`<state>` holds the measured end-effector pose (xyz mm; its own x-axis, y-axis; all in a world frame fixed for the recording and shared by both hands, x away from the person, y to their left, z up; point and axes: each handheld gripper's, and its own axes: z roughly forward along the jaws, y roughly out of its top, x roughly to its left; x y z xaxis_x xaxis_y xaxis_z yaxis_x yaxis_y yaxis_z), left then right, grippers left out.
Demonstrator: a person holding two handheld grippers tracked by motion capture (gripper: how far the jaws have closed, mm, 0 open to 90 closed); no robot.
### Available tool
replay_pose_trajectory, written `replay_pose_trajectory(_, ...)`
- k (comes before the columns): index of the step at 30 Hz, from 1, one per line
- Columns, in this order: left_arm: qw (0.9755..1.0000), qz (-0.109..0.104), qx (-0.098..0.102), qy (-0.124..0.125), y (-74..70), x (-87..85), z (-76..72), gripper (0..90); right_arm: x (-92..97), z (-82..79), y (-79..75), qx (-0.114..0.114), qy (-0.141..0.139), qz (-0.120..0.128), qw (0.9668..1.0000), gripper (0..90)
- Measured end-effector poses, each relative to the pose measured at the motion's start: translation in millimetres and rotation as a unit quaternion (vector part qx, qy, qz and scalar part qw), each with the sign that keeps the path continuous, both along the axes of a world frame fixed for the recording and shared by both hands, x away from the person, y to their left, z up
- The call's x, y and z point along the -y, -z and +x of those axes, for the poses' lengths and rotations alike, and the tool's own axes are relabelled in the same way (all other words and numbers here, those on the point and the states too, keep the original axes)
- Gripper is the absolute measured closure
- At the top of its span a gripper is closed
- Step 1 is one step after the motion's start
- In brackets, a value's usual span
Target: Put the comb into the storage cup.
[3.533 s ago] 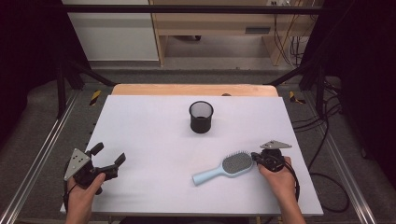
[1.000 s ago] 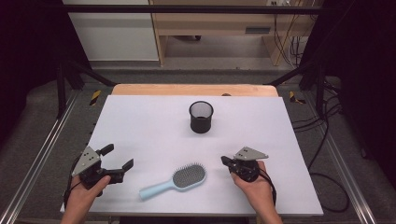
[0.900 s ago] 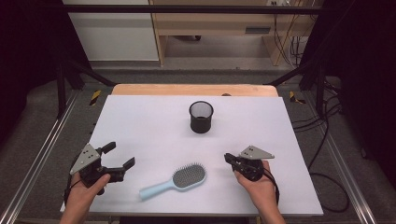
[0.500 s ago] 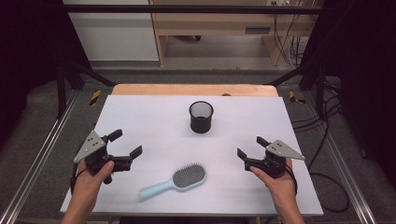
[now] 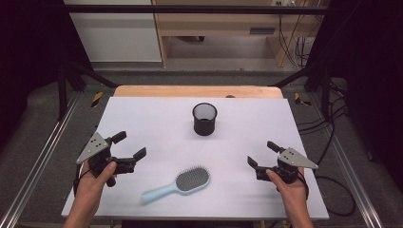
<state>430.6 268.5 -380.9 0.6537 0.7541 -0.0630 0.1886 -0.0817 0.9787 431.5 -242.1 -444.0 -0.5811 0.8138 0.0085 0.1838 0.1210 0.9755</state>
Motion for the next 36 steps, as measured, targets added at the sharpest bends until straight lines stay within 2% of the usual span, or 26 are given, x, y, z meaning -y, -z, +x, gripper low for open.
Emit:
replay_pose_trajectory(3,1.0000,0.007,0.002,0.004,0.8,0.7,-1.3,2.0,-0.1,-0.6,-0.5,0.004,0.007,0.004,1.0000,7.0)
replay_pose_trajectory(6,0.9998,0.017,-0.007,0.006,3.6,2.6,-1.7,1.8,1.7,-2.1,-2.7,0.013,0.012,0.011,0.9998,7.5)
replay_pose_trajectory(7,0.9998,0.017,-0.007,0.006,3.6,2.6,-1.7,1.9,2.2,-2.3,-2.7,0.013,0.012,0.010,0.9998,7.5)
replay_pose_trajectory(10,0.9991,0.040,-0.013,0.011,10.4,8.4,-3.0,1.9,2.3,-1.7,-1.3,0.007,0.013,0.005,0.9999,7.6)
replay_pose_trajectory(12,0.9988,0.044,-0.017,0.013,13.3,9.5,-3.1,1.9,2.2,-1.3,-0.8,0.005,0.014,0.003,0.9999,7.7)
replay_pose_trajectory(14,0.9977,0.057,-0.033,0.017,22.9,13.5,-3.1,1.9,2.5,-1.2,0.1,0.002,0.017,0.000,0.9999,7.9)
replay_pose_trajectory(17,0.9953,0.083,-0.041,0.027,29.8,19.1,-4.3,2.0,3.4,-1.0,0.7,-0.001,0.019,0.000,0.9998,7.9)
replay_pose_trajectory(19,0.9947,0.089,-0.043,0.030,31.5,20.7,-4.6,2.1,3.8,-0.6,1.0,-0.001,0.020,-0.001,0.9998,7.9)
replay_pose_trajectory(23,0.9909,0.107,-0.062,0.052,39.8,31.3,-3.8,2.2,3.9,0.6,4.2,-0.014,0.022,-0.010,0.9996,8.6)
replay_pose_trajectory(26,0.9874,0.131,-0.065,0.059,43.9,38.7,-5.1,2.0,3.2,0.6,4.3,-0.015,0.022,-0.012,0.9996,9.2)
replay_pose_trajectory(30,0.9834,0.149,-0.074,0.073,50.0,46.1,-6.1,2.2,1.0,1.0,5.2,-0.017,0.018,-0.021,0.9995,9.9)
replay_pose_trajectory(36,0.9711,0.190,-0.107,0.097,58.3,62.2,-7.8,3.5,-1.4,0.3,5.5,-0.020,0.008,-0.023,0.9995,10.0)
